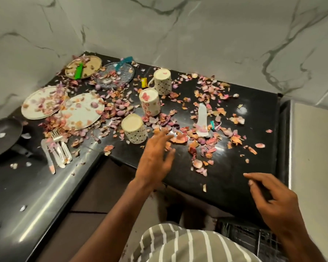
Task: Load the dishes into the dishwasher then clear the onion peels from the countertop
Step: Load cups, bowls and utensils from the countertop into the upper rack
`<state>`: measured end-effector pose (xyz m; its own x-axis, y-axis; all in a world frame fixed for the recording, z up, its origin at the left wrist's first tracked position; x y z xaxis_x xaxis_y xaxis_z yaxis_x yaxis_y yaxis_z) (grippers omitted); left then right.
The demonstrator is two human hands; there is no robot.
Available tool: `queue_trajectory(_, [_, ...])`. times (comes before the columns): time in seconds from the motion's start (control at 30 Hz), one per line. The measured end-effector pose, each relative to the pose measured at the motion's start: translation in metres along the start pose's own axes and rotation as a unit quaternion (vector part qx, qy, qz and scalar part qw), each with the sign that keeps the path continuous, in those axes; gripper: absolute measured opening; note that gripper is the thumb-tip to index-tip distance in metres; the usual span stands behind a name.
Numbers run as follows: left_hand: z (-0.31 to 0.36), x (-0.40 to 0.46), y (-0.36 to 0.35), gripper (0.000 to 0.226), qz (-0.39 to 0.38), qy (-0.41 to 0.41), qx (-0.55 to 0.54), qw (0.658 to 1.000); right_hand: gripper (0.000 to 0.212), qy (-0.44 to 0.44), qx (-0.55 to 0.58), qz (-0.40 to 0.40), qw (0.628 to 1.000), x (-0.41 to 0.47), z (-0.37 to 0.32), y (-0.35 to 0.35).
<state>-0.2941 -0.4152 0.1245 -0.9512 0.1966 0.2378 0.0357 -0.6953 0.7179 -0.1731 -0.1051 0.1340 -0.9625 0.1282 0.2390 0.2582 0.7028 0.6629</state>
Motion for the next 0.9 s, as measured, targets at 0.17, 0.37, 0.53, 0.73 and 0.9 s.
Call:
queue_trajectory(0.17, [-0.049,0.021,0.047,0.081,0.082,0.11,0.086,0.987,0.032,0.017,0.003,-0.013,1.0,0.009,-0.012,-0.012])
queue_trajectory(0.37, [-0.117,0.041,0.055,0.113,0.058,0.224,0.057,0.971,0.031,0.014,0.018,-0.004,1.0,0.016,-0.018,-0.03])
queue_trajectory(0.53, [-0.145,0.051,0.053,0.105,0.076,0.242,-0.017,0.967,0.03,0.018,0.04,0.002,0.999,0.018,-0.031,-0.052])
queue_trajectory(0.73, [-0.101,0.038,0.066,0.098,0.125,0.109,-0.039,0.985,0.031,0.018,0.053,-0.012,0.998,0.018,-0.042,-0.054])
queue_trajectory(0.9, [-0.021,0.016,0.043,0.094,0.061,-0.067,-0.113,0.989,0.027,-0.014,0.103,0.013,0.994,0.017,-0.052,-0.045])
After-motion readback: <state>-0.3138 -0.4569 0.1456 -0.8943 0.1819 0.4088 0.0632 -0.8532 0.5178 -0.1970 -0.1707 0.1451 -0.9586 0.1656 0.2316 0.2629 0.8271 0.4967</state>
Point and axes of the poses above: each hand's wrist, its own x-axis towards the middle knuckle, its own y-axis out of the back of the hand, z = x × y, the point moved 7 cm from there along x, towards the middle knuckle, and after that the axes turned 2 degrees about -x, right-handed, at the moved point
